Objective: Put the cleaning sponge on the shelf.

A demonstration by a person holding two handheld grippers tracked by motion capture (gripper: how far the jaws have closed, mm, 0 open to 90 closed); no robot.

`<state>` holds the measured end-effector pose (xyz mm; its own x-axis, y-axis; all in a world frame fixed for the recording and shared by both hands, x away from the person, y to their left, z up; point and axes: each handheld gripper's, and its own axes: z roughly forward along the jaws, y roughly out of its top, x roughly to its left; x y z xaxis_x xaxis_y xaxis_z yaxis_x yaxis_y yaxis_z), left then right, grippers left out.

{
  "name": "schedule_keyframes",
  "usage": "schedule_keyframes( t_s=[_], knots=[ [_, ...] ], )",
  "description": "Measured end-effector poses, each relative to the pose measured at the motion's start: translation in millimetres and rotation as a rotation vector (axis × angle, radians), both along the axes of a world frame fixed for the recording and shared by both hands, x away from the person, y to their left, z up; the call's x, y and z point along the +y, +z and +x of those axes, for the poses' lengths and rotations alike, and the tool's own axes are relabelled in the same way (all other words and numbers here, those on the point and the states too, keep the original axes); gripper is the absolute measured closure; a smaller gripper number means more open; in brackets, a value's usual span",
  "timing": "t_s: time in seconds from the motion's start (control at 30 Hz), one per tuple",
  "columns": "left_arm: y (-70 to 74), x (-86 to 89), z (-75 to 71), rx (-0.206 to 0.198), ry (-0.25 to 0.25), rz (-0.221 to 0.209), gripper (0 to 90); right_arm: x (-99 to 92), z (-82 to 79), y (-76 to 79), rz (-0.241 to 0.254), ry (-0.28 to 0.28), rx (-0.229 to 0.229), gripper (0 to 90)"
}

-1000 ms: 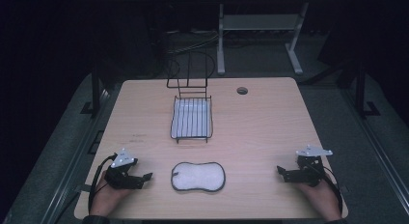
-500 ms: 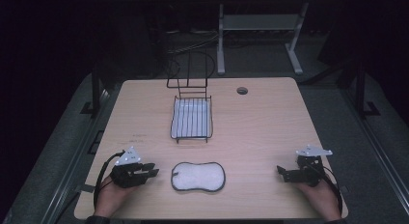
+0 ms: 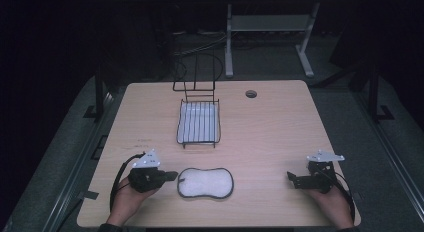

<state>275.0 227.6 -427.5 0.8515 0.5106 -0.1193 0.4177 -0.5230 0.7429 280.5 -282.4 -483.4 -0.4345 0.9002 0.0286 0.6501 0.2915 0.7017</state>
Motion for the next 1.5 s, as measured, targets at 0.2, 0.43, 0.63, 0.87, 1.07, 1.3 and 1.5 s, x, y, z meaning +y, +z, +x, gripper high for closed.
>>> schedule_keyframes(
  t_s=[0.2, 0.43, 0.63, 0.87, 1.07, 1.3, 1.5],
  knots=[
    [3.8, -19.1, 3.4, 0.004, -0.052, -0.005, 89.9, 0.0, 0.0, 0.0, 0.000, 0.000, 0.000, 2.4],
    [7.7, -38.8, 7.5, 0.003, -0.097, -0.011, 89.9, 0.1, 0.0, 0.0, 0.000, -0.001, 0.000, 2.4],
    [7.4, -62.0, 11.9, 0.005, -0.151, 0.002, 89.9, 0.1, 0.0, 0.0, 0.000, -0.001, 0.000, 2.4],
    [4.3, -89.6, 14.6, 0.010, -0.208, 0.023, 89.9, 0.1, 0.0, 0.0, 0.000, -0.001, 0.000, 2.4],
    [-1.5, -108.9, 17.4, 0.028, -0.240, 0.036, 89.9, 0.1, 0.0, 0.0, 0.000, -0.001, 0.000, 2.4],
    [-10.7, -128.0, 21.8, 0.044, -0.264, 0.050, 89.9, 0.1, 0.0, 0.0, 0.000, -0.001, 0.000, 2.4],
    [-20.0, -138.7, 25.4, 0.050, -0.273, 0.090, 90.0, 0.1, 0.0, 0.0, 0.000, -0.001, 0.000, 2.4]
  ],
)
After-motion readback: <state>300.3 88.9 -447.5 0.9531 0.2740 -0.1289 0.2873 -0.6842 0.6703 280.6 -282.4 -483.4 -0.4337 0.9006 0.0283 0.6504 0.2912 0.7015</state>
